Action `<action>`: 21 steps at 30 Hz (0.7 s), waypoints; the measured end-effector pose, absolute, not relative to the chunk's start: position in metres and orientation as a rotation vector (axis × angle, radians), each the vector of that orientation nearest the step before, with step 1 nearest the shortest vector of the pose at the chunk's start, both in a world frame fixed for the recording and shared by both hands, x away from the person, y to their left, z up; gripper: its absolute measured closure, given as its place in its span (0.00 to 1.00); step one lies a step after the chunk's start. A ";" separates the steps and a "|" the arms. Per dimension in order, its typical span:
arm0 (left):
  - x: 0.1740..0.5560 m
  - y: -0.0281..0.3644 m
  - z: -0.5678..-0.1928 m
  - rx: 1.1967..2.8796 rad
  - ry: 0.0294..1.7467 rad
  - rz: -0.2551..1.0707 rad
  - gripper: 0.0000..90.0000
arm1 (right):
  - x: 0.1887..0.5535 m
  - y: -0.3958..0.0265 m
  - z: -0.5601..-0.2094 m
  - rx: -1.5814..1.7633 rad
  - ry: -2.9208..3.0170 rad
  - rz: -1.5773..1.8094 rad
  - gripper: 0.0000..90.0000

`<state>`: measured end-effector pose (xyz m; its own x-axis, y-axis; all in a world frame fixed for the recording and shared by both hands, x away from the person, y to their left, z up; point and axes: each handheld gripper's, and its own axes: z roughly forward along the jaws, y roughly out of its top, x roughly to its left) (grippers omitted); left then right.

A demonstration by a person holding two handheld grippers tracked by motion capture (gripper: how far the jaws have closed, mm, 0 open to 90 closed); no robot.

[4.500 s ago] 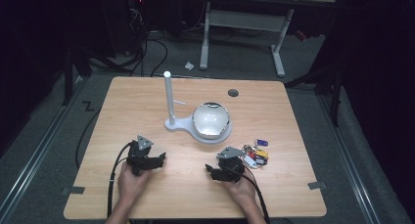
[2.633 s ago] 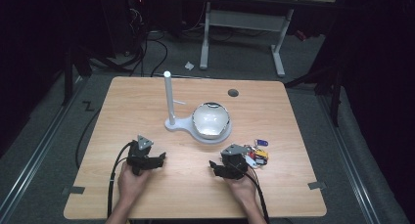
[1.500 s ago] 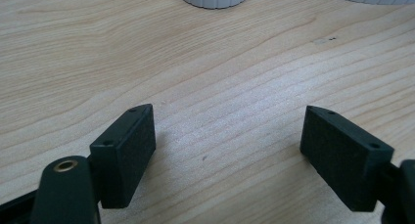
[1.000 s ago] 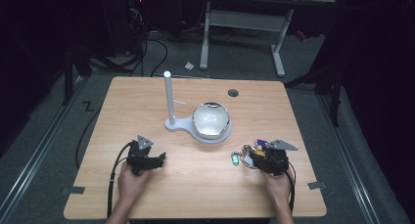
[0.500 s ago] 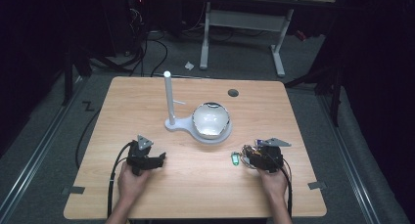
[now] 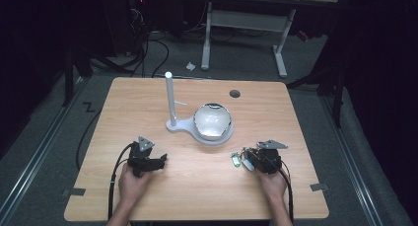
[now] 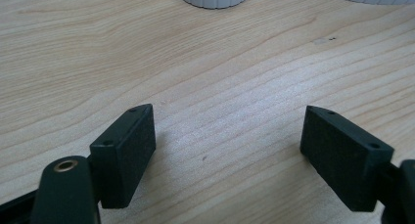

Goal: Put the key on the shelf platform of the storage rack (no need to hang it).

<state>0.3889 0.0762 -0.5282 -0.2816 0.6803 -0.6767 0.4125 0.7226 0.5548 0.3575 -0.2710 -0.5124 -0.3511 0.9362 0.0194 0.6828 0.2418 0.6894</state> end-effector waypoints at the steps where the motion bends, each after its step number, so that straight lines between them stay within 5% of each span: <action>1: 0.389 0.076 -0.528 0.841 1.917 0.333 0.23 | 0.357 -0.271 -0.512 1.483 2.127 0.863 0.82; 5: 0.389 0.076 -0.528 0.840 1.918 0.332 0.23 | 0.355 -0.273 -0.511 1.485 2.124 0.886 0.84; 7: 0.389 0.076 -0.528 0.841 1.917 0.332 0.23 | 0.351 -0.276 -0.509 1.466 2.103 0.934 0.94; 21: 0.389 0.076 -0.528 0.842 1.916 0.333 0.23 | 0.342 -0.288 -0.491 1.431 2.053 1.013 0.94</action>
